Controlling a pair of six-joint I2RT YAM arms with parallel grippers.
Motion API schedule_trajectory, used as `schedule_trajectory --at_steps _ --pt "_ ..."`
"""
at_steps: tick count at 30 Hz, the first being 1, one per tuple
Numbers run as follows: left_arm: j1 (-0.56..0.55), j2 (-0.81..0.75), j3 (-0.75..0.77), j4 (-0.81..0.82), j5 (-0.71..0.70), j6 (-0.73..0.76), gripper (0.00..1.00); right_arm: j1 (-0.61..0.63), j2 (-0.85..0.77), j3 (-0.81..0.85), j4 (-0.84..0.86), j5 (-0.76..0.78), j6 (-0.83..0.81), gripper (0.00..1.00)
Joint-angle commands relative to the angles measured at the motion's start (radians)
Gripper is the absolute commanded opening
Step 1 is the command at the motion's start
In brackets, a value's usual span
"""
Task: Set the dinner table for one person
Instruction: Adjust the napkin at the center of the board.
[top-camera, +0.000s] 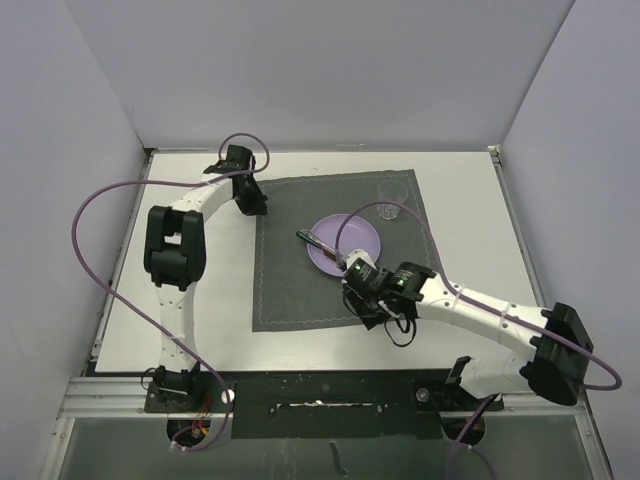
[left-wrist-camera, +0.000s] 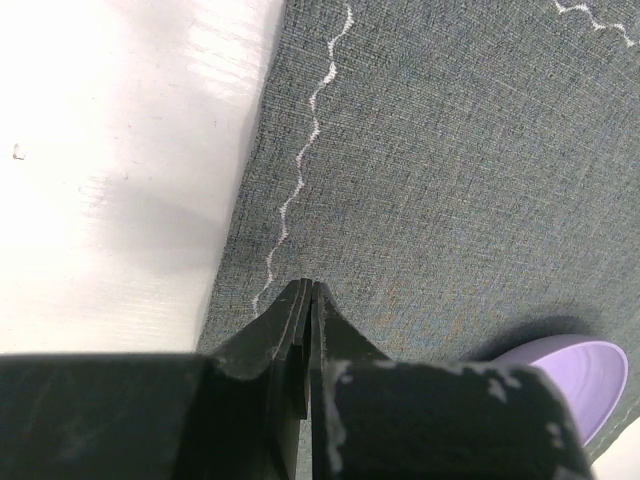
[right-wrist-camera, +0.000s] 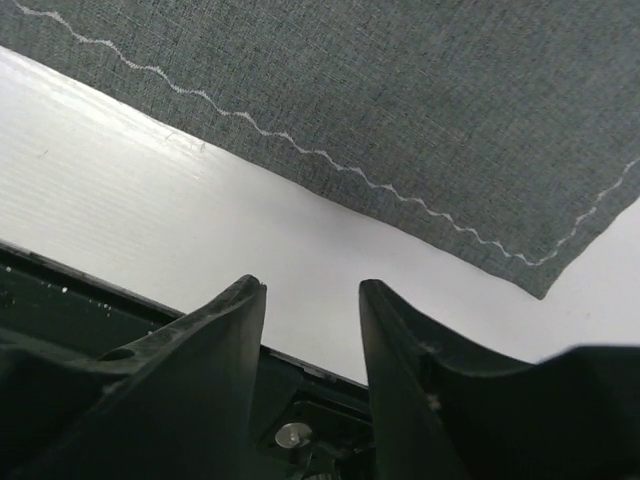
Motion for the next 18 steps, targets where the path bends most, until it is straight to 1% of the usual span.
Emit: schedule_trajectory --at_steps 1,5,11,18 --pt "0.013 0.024 0.010 0.014 0.004 0.026 0.00 0.026 0.088 -0.012 0.105 0.006 0.034 0.40" --pt "0.022 0.036 0.013 0.014 0.012 0.031 0.00 0.049 0.171 -0.005 0.143 0.009 0.037 0.33" --pt "0.037 0.052 0.020 0.018 0.027 0.038 0.00 0.066 0.271 0.027 0.171 0.022 0.030 0.30" --pt "0.047 0.068 0.034 0.019 0.040 0.043 0.00 0.070 0.342 0.058 0.180 0.057 0.026 0.27"
